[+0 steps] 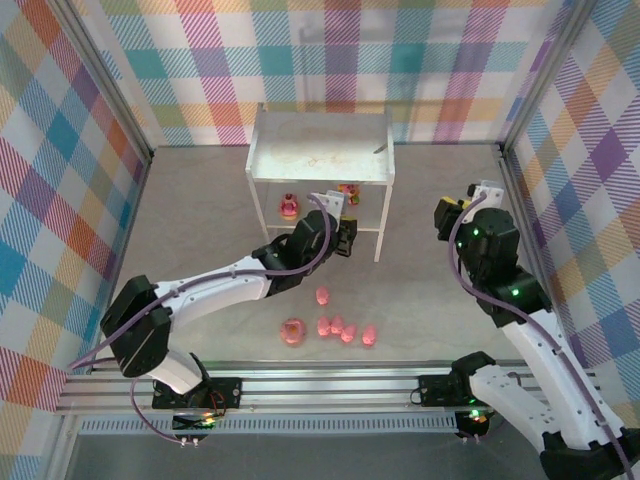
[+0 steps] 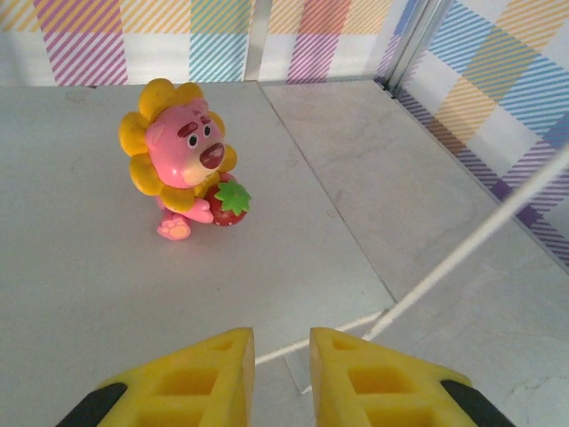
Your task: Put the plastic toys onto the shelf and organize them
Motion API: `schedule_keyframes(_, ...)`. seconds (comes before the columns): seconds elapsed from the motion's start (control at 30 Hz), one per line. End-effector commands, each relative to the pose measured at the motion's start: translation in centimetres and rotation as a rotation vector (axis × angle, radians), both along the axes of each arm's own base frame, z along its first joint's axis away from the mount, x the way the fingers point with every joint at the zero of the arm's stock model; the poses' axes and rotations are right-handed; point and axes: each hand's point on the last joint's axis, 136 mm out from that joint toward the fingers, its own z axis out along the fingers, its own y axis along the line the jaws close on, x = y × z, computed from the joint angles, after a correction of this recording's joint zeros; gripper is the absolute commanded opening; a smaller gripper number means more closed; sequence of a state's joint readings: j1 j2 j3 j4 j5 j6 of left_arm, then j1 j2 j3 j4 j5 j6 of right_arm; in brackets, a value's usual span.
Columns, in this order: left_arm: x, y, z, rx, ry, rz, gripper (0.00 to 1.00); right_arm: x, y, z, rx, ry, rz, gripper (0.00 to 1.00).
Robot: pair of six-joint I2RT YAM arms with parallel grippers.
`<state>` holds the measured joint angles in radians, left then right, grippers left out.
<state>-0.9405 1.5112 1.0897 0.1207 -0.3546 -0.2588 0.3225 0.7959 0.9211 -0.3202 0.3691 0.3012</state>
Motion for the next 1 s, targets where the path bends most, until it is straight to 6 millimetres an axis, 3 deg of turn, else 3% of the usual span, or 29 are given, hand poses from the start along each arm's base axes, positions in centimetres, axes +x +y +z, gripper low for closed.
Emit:
schedule_keyframes(0.0, -2.0, 1.0, 2.2, 0.056, -0.069, 0.004, 0.24, 0.7, -0.3, 0.3, 0.183, 0.032, 0.032, 0.31)
schedule_keyframes(0.13, -3.9, 3.5, 6.0, 0.060, -0.152, 0.038, 0.27, 3.0, -1.2, -1.3, 0.431, 0.112, 0.093, 0.29)
schedule_keyframes(0.27, -5.1, 8.8, 8.8, 0.029, -0.207, 0.152, 0.30, 5.9, -1.6, -2.2, 0.671, 0.166, 0.211, 0.28)
schedule_keyframes(0.47, -6.8, 17.6, 10.6, 0.018, -0.252, 0.351, 0.34, 9.9, 0.3, -1.8, 0.858, 0.259, 0.461, 0.26)
schedule_keyframes(0.57, -6.8, 21.4, 10.1, 0.000, -0.228, 0.436, 0.35, 11.0, 1.1, -1.6, 0.893, 0.299, 0.552, 0.25)
schedule_keyframes(0.67, -6.6, 23.6, 9.1, -0.013, -0.197, 0.490, 0.36, 11.3, 1.7, -1.5, 0.864, 0.338, 0.597, 0.26)
schedule_keyframes(0.83, -5.7, 25.9, 6.6, 0.000, -0.138, 0.573, 0.38, 11.2, 4.5, -1.6, 0.846, 0.433, 0.717, 0.25)
schedule_keyframes(0.97, -4.6, 27.4, 4.7, -0.008, -0.083, 0.622, 0.38, 11.9, 6.2, -3.4, 0.838, 0.511, 0.750, 0.23)
